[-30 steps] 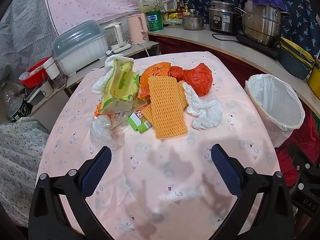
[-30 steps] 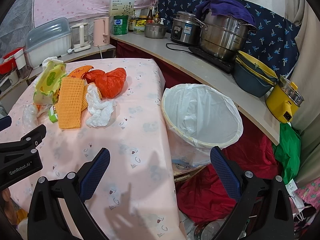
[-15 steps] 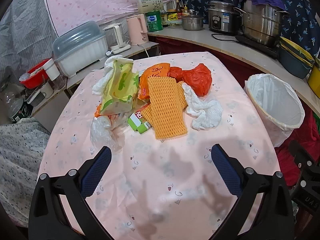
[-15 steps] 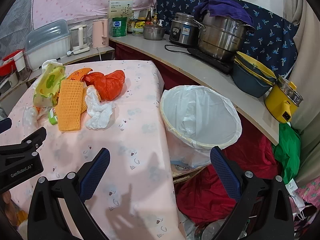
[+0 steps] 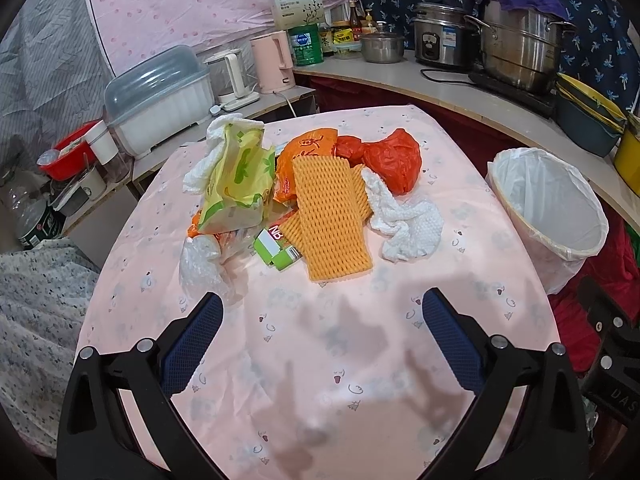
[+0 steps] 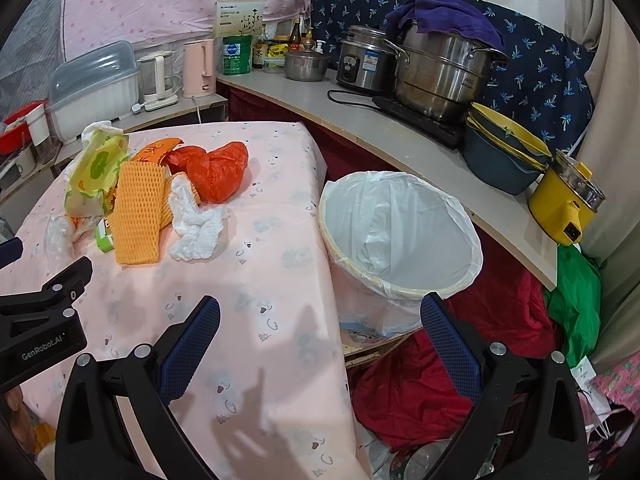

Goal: Collect trash

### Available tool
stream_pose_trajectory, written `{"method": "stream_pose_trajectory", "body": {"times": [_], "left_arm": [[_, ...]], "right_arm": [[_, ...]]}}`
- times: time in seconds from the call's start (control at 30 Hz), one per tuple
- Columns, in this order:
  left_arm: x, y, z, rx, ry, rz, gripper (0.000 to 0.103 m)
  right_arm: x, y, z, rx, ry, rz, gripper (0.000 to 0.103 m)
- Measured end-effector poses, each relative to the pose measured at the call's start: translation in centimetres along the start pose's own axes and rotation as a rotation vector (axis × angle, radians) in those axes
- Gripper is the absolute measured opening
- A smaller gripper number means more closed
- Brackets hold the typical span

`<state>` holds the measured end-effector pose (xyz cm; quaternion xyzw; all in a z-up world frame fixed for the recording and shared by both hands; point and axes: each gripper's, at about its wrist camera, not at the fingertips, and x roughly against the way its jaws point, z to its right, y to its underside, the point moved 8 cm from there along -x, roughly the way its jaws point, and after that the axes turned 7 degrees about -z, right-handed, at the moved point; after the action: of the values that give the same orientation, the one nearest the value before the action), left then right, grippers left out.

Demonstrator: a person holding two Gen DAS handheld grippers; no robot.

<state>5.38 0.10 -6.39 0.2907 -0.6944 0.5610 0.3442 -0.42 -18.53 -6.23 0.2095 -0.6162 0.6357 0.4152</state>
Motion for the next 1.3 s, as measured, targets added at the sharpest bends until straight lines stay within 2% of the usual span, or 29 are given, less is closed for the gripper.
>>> {"method": "stream_pose_trajectory", "body": {"times": [0.53, 0.83, 1.03, 1.3], "left_arm": [[-0.2, -0.2, 0.1, 0.003, 0.018, 0.008, 0.095], [-1.3, -0.7, -0.6, 0.032, 0.042, 0.014, 0.095], [-2.5, -1.3, -2.2, 0.067, 0.068, 0.002, 0.096], [-4.9, -2.7, -6.7, 0.111, 0.030, -0.004, 0.096]], "right_arm": [[-0.1, 0.0, 0.2, 0.000, 0.001, -0.004, 0.096], [-1.5, -0.4, -0.6, -0.012, -0.005, -0.021, 0.096], [-2.7, -1.2, -2.1, -0.011, -0.030, -0.029, 0.096], [-4.9, -3.2, -5.8, 0.018, -0.086, -0.031, 0.096]]}}
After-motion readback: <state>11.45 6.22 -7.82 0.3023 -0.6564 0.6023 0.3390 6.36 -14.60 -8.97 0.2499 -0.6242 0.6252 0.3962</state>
